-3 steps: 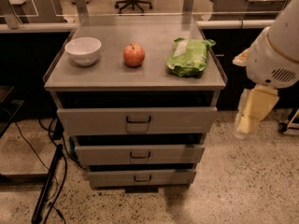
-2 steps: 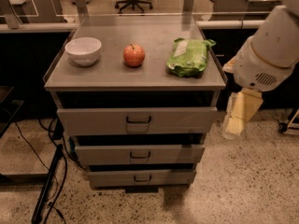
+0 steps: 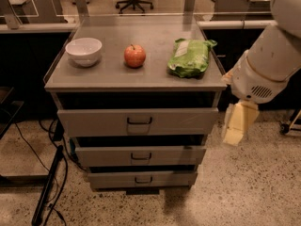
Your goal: Open top drawer
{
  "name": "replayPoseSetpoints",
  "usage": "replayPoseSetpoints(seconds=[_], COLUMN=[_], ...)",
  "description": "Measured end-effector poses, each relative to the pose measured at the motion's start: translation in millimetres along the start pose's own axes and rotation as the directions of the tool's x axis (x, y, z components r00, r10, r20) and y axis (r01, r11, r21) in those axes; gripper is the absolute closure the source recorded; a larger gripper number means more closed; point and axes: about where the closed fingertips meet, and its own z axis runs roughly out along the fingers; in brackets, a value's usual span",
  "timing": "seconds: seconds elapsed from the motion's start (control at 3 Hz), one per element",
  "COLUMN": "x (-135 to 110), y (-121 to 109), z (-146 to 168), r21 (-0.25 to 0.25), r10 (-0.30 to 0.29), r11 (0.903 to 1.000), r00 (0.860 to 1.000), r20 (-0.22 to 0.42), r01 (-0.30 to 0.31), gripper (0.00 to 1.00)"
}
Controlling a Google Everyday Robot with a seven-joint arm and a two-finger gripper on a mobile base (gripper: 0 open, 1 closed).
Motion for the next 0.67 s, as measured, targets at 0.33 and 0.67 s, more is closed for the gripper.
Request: replayPoseSetpoints(seconds=[0.33,0.67], x=[-15.4,-18.3], y=[6.5,11.9], z=[78.2,80.4], r21=[-0.070,-0.071], r10=[-0.022,-0.037], r11=[0.9973,0.9967], r00=[1.000,0.999], r20=[0.010,0.004], r01=[0.023,0.037], gripper=[0.00,0.00])
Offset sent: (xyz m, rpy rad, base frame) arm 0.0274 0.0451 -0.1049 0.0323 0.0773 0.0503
